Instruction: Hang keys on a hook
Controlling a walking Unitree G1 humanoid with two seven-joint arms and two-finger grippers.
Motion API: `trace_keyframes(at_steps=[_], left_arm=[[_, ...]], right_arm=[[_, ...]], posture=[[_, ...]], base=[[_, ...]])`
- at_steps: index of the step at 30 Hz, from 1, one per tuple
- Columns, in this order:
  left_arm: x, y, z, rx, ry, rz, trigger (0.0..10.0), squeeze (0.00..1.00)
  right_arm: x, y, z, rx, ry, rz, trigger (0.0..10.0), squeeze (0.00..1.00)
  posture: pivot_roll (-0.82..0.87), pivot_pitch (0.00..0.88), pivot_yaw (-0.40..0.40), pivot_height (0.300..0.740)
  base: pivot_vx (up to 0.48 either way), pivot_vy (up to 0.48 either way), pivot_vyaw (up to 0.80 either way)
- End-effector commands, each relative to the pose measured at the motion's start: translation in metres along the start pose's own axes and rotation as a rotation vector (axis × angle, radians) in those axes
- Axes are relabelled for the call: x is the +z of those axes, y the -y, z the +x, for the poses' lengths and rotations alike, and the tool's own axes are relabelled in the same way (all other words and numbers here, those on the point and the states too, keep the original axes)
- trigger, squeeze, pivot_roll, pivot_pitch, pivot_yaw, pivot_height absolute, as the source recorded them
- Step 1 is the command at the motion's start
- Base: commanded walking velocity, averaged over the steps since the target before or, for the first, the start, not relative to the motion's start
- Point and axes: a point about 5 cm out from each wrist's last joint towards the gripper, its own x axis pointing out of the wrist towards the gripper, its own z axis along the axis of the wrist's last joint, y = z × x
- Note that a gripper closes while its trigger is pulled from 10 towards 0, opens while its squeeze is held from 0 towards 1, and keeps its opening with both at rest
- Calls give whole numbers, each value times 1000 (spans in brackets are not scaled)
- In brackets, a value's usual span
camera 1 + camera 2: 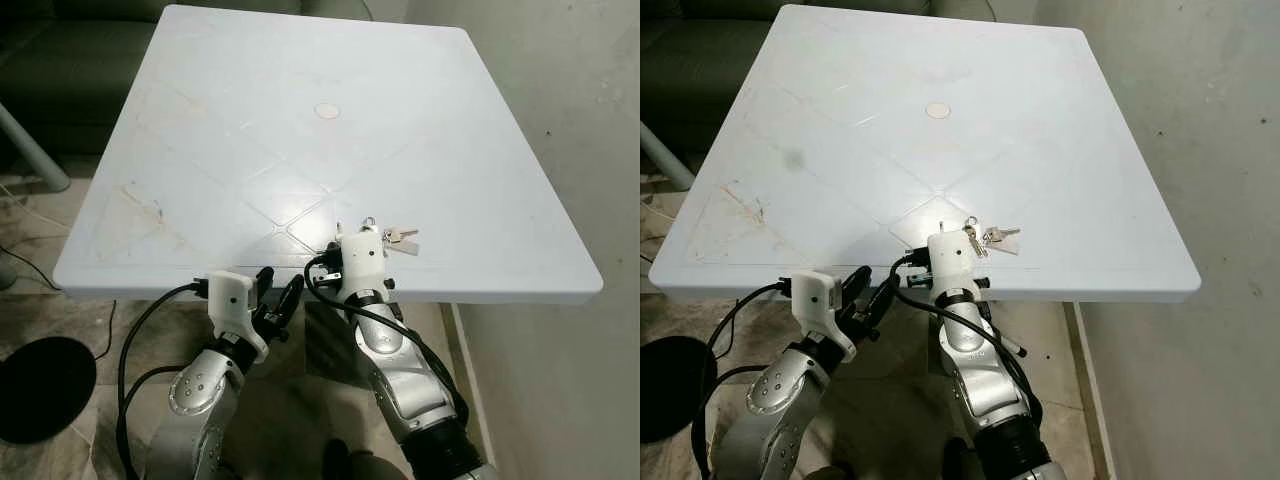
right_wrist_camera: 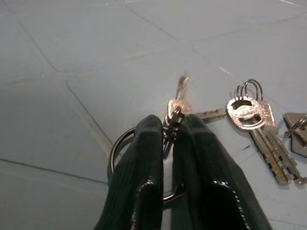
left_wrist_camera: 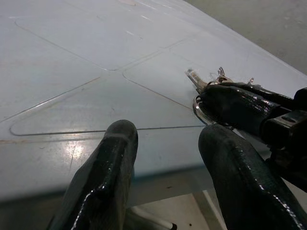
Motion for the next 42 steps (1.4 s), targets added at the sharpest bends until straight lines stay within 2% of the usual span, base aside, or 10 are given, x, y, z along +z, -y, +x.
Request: trace_keyframes(at_steps=[1,10,11,12,13,26,28,35,39,42], left_arm=[[0,1,-3,5,-5,-3,10000,0],[1,1,-1,6,0,-7,10000,0],[1,1,-1,7,0,-6,10000,0],[1,1,-1,7,0,-6,10000,0],[1,1,-1,7,1,-6,10000,0],[3,0,4,10,16,-4,10000,0],[4,-1,5,13,19,-3,10000,0],[12,-4,15,29,51,11,10000,0],[24,-18,27,87,81,15,10000,0],[32,-27,35,111,96,0,10000,0]], right_arm=[[-13,-34,-10,53,-83,83,10000,0],[-14,-34,-8,17,-95,59,10000,0],[-13,-33,-7,12,-92,60,3647,0],[-13,-32,-7,10,-87,69,1098,0],[-12,-31,-7,1,-80,72,0,0],[-6,-26,-4,30,-36,137,0,0],[-2,-25,-4,85,-18,176,0,0],[14,7,3,110,85,234,0,0],[25,40,12,66,143,189,0,0],[34,56,15,32,187,178,0,0]], posture=[[102,239,-84,740],[105,235,-83,740],[105,235,-83,740],[105,235,-83,740],[106,231,-82,740],[107,207,-86,740],[105,204,-88,740],[99,182,-87,740],[91,169,-86,740],[70,150,-78,740]], base=[[0,0,0],[0,0,0],[0,0,0],[0,0,0],[0,0,0],[0,0,0],[0,0,0],[0,0,0],[0,0,0],[0,0,0]])
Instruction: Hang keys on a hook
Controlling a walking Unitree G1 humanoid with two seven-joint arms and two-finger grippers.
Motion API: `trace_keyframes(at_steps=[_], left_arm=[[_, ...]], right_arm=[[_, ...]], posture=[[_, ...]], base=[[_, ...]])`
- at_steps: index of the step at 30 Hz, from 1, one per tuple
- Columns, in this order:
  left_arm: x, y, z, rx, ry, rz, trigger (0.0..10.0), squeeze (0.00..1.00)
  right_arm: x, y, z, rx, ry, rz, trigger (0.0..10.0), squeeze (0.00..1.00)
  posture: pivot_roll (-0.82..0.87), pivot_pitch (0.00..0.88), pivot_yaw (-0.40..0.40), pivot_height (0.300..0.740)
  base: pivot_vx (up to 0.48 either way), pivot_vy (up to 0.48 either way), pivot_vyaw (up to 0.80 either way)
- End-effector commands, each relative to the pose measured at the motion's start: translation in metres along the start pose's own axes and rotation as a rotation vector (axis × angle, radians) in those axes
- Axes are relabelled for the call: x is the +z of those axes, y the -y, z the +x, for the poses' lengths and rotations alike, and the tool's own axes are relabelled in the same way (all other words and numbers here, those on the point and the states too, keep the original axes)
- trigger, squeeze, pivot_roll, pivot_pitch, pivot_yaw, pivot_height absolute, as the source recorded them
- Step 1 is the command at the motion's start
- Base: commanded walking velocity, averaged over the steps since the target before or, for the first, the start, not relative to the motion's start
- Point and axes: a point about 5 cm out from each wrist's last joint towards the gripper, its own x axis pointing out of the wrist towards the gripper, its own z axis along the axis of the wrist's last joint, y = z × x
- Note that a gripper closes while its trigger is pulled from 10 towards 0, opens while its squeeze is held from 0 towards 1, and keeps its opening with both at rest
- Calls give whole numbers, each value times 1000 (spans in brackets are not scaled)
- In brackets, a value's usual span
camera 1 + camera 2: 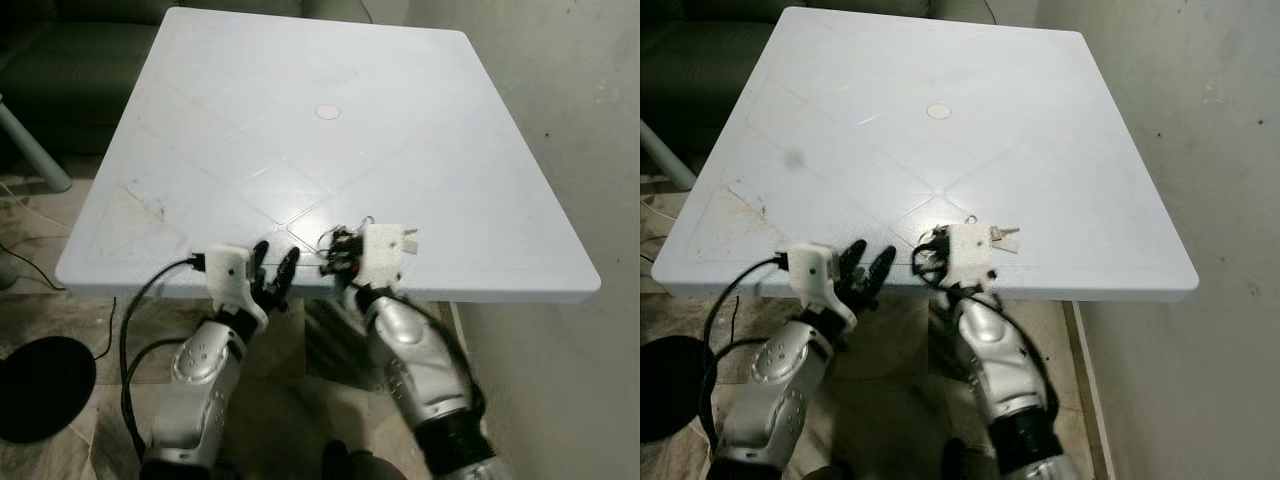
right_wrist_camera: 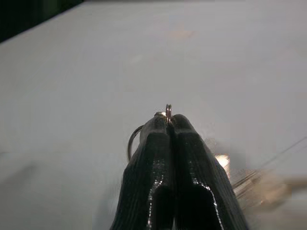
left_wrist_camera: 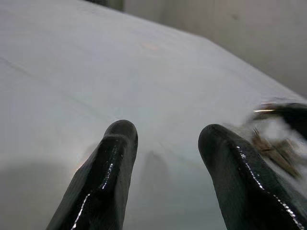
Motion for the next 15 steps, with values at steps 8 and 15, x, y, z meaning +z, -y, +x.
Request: trace_keyframes(at_steps=[8,15], left_arm=[[15,-20,22,59,16,2,10000,0],[35,-37,31,107,52,12,10000,0]], right_arm=[[29,29,4,-56,113,-9,0,0],[49,51,1,-82,167,2,10000,0]], posture=[[35,120,-60,740],[21,103,-49,740]], base=[[0,0,0],[0,0,0]])
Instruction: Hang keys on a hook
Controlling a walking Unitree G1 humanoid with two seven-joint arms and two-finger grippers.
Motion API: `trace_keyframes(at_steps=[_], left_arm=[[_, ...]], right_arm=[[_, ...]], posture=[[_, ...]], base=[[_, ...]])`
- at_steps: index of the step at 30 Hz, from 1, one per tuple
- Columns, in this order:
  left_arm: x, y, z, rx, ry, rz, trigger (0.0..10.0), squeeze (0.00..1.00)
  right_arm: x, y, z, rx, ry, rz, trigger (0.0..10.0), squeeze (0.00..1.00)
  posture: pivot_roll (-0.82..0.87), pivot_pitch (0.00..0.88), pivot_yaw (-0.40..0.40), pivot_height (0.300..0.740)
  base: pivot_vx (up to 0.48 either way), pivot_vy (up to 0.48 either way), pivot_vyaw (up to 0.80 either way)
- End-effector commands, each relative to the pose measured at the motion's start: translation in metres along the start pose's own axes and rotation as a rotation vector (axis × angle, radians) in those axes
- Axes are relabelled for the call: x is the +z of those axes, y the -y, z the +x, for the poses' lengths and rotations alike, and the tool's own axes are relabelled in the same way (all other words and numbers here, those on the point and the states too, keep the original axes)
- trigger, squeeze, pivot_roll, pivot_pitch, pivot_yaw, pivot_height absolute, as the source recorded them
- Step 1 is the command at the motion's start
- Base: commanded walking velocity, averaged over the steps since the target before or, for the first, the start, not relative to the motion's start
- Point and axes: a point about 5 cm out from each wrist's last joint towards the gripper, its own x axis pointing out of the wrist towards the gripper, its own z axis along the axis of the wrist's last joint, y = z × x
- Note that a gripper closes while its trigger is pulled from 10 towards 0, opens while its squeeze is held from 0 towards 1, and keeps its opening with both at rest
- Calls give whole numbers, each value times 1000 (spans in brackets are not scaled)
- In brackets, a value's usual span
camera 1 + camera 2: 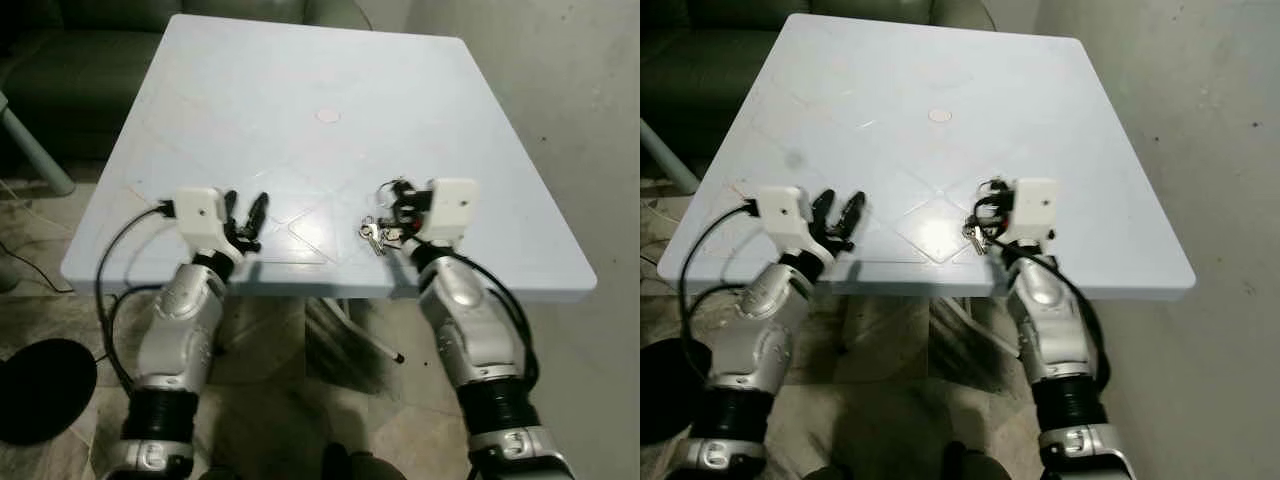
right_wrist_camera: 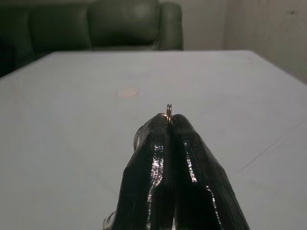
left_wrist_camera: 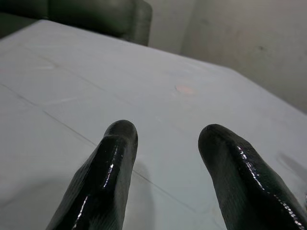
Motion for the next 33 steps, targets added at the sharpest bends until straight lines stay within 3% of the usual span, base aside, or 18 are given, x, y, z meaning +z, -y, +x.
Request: trace_keyframes(at_steps=[1,5,9,12,14,16,18,26,33], left_arm=[[1,-3,1,20,-8,-29,10000,0],[13,-10,-1,26,23,-37,10000,0],[15,-11,-2,27,21,-44,10000,0],[12,-17,-8,43,16,-31,10000,0],[7,-20,-13,58,-2,-51,10000,0],[5,-21,-16,65,-5,-49,10000,0],[1,-23,-20,89,-21,-58,10000,0],[-16,-17,-40,95,-82,-64,10000,0],[-16,-15,-47,88,-83,29,10000,0]], right_arm=[[12,3,0,21,40,33,10000,0],[22,26,-8,-40,79,38,10000,0],[28,26,-15,0,138,32,10000,0],[19,29,-23,-22,101,42,10000,0],[9,21,-32,4,74,62,10000,0],[2,18,-37,21,52,14,10000,0],[-4,17,-42,15,33,23,10000,0],[-10,19,-58,37,12,17,10000,0],[-12,23,-60,12,-9,11,10000,0]], posture=[[17,97,-47,740],[13,92,-43,740],[12,91,-48,740],[14,93,-55,740],[19,91,-60,740],[20,92,-61,740],[21,91,-63,740],[27,79,-63,740],[35,58,-73,740]], base=[[0,0,0],[0,0,0],[0,0,0],[0,0,0],[0,0,0],[0,0,0],[0,0,0],[0,0,0],[0,0,0]])
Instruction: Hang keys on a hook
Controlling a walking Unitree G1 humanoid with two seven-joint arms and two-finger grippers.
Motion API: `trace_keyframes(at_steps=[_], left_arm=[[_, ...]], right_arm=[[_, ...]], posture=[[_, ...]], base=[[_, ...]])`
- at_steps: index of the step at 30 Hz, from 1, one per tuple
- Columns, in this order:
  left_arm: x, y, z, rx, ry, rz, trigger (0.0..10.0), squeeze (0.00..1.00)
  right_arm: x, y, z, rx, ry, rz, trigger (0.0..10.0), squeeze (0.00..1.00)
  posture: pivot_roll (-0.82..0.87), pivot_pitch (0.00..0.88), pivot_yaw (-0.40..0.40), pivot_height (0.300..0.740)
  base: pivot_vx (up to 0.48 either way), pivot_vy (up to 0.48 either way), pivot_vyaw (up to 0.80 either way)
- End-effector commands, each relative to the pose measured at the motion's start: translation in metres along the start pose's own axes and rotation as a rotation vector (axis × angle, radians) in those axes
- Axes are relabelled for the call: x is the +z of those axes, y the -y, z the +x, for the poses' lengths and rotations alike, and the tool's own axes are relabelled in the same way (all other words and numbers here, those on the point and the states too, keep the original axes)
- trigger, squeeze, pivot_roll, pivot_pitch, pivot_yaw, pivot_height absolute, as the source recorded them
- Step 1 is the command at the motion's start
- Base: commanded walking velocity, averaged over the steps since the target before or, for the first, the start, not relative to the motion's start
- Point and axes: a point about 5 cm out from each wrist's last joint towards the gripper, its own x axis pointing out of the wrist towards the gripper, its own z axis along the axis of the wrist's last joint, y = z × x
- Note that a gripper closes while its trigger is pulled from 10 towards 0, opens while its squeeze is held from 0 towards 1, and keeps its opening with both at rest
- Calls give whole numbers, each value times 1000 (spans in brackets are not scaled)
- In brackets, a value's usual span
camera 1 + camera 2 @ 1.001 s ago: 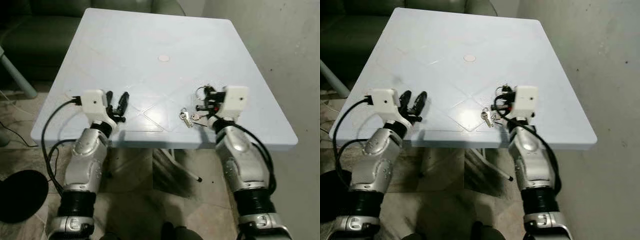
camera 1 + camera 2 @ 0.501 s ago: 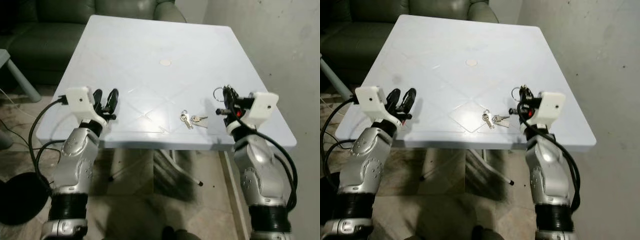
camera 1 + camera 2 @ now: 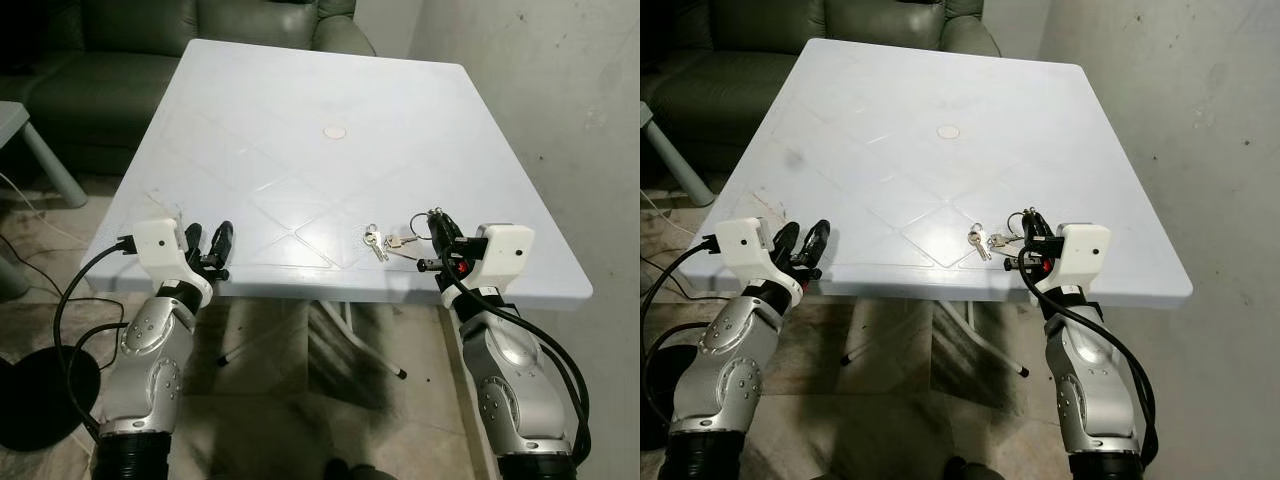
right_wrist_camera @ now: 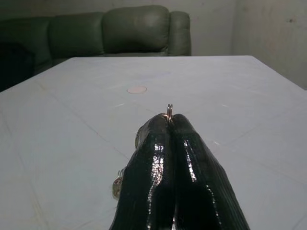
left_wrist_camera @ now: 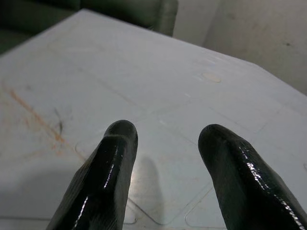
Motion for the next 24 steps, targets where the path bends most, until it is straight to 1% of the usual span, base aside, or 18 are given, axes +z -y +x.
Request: trace_keyframes(at_steps=[1,2,3,6,7,9,11,13,16,17,18,19,20,22,23,24], left_arm=[[2,0,-1,3,5,21,10000,0],[4,-2,-1,12,15,13,10000,0],[8,-7,2,21,29,-16,10000,0],[10,-10,5,27,35,-11,10000,0],[11,-11,7,24,29,3,10000,0],[12,-13,13,16,-12,103,10000,0],[15,-11,15,-8,8,81,10000,0],[18,-12,18,5,21,62,10000,0],[18,-11,21,9,23,60,10000,0],[16,-8,22,-10,12,57,10000,0],[17,-8,22,1,19,109,10000,0],[17,-8,23,1,23,138,10000,0],[17,-7,24,-3,29,144,10000,0],[16,-7,25,-9,30,130,10000,0],[16,-7,25,-3,39,147,10000,0],[16,-7,25,-3,39,147,10000,0]], right_arm=[[6,2,-3,2,25,-15,10000,0],[7,2,-2,8,33,-24,10000,0],[9,1,-1,19,42,-34,10000,0],[11,1,1,20,50,-63,10000,0],[11,2,2,23,50,-77,10000,0],[9,4,5,22,25,-165,10000,0],[7,7,7,8,6,-205,10000,0],[8,9,8,5,6,-200,10000,0],[8,11,9,5,10,-215,10000,0],[9,11,10,9,16,-197,10000,0],[8,10,10,19,12,-206,10000,0],[7,8,9,29,5,-207,10000,0],[6,8,9,32,1,-212,10000,0],[5,8,10,29,-2,-219,10000,0],[4,8,10,24,0,-228,10000,0],[4,8,10,24,0,-228,10000,0]], posture=[[35,58,-73,740],[34,52,-73,740],[33,42,-71,740],[33,36,-68,740],[33,31,-66,740],[34,24,-66,740],[32,22,-66,740],[31,16,-65,740],[28,5,-65,740],[27,0,-64,740],[29,0,-65,740],[28,0,-66,740],[28,0,-66,740],[28,0,-68,740],[28,0,-69,740],[28,0,-69,740]], base=[[0,0,0],[0,0,0],[0,0,0],[0,0,0],[0,0,0],[0,0,0],[0,0,0],[0,0,0],[0,0,0],[0,0,0],[0,0,0],[0,0,0],[0,0,0],[0,0,0],[0,0,0],[0,0,0]])
